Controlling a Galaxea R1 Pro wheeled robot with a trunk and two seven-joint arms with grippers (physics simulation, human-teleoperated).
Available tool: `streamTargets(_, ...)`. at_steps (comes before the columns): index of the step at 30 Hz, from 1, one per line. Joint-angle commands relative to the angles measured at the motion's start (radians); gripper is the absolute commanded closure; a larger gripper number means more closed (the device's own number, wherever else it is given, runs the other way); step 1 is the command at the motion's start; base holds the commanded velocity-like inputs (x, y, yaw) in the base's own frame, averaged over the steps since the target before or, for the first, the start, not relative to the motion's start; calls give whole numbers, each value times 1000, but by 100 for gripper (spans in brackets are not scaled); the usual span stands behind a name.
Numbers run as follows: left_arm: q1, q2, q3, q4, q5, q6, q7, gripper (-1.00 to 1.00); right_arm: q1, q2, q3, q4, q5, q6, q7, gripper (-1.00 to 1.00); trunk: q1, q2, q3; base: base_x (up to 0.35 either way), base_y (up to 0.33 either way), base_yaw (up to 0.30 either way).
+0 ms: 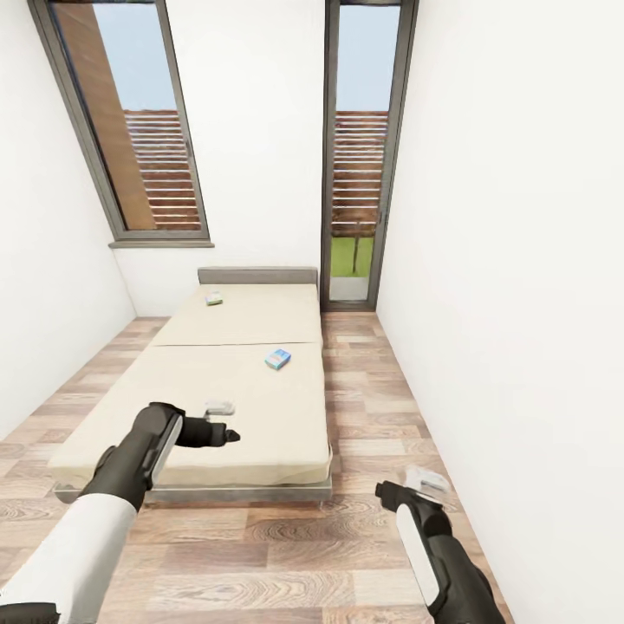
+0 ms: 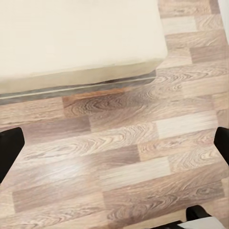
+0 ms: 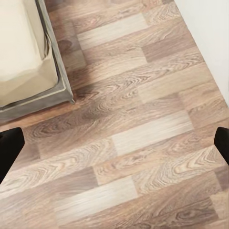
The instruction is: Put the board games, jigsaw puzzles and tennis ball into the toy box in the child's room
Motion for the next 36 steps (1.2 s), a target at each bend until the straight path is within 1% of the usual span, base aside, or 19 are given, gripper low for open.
streamTargets(1, -2, -1, 0, -1, -11, 2, -8, -100, -2, 1, 4, -2, -10, 3, -9, -100, 1, -2, -2, 0, 0, 0)
streamTargets(6, -7, -12, -1, -8, -11, -5, -5, -100, -10, 1, 21, -3, -9, 4, -12, -100, 1, -2, -2, 0, 0, 0)
streamTargets(15, -10, -17, -2, -22, -13, -12, 18, -100, -12, 1, 32, 3, -8, 1, -12, -100, 1, -2, -2, 0, 0, 0)
streamTargets(18, -10, -17, -2, -34, -12, -12, 30, -100, -12, 1, 56, 1, -7, 0, -13, -100, 1, -2, -2, 0, 0, 0)
streamTargets(19, -10, -18, -1, -51, -11, -11, 36, -100, -12, 1, 83, 0, -6, 0, -14, -100, 1, -2, -2, 0, 0, 0)
streamTargets(24, -15, -18, 0, -82, -11, -10, 46, -100, -12, 1, 157, 4, -7, -7, -13, -100, 1, -2, -2, 0, 0, 0)
streamTargets(28, -17, -17, 3, -102, -10, -10, 47, -100, -12, 1, 178, 3, -7, -10, -13, -100, 1, -2, -2, 0, 0, 0)
streamTargets(36, -17, -18, 16, -110, -7, -11, 49, -100, -12, 1, 186, 1, -8, -18, -12, -100, 1, -2, -2, 0, 0, 0)
